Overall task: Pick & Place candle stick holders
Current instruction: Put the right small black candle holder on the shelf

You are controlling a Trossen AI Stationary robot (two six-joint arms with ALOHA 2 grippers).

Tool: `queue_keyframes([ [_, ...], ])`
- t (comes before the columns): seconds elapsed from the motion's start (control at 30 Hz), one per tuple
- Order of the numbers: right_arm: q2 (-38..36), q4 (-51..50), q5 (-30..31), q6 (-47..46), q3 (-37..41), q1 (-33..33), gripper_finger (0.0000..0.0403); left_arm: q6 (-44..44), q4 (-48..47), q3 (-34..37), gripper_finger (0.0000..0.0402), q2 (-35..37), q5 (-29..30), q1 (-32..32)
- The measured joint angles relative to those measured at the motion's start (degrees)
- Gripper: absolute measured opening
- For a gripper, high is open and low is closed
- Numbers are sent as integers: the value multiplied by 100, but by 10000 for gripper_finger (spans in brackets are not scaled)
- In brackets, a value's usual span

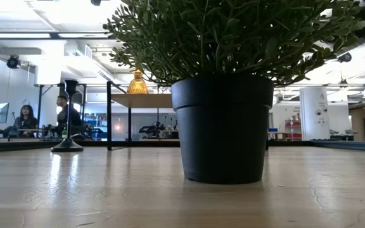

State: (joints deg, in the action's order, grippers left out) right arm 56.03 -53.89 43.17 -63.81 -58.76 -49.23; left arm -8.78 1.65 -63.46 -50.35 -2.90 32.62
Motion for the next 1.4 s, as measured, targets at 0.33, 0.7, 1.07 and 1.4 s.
queue_keyframes([
  [0.33, 535, -150, -1192, 3044, -2554, 3339, 11, 71, 0, 0, 101, -2, 0, 0],
  [0.7, 2235, -73, -3042, 4171, -4043, 5968, 11, 628, -37, 0, 101, 0, -2, 0],
  [1.07, 3901, -124, -3020, 4749, -5774, 6933, 11, 1061, -706, 0, 101, -2, 93, -4],
  [1.4, 4647, -442, -2968, 4717, -6244, 7477, 11, 1088, -773, 0, 101, 77, 103, -3],
])
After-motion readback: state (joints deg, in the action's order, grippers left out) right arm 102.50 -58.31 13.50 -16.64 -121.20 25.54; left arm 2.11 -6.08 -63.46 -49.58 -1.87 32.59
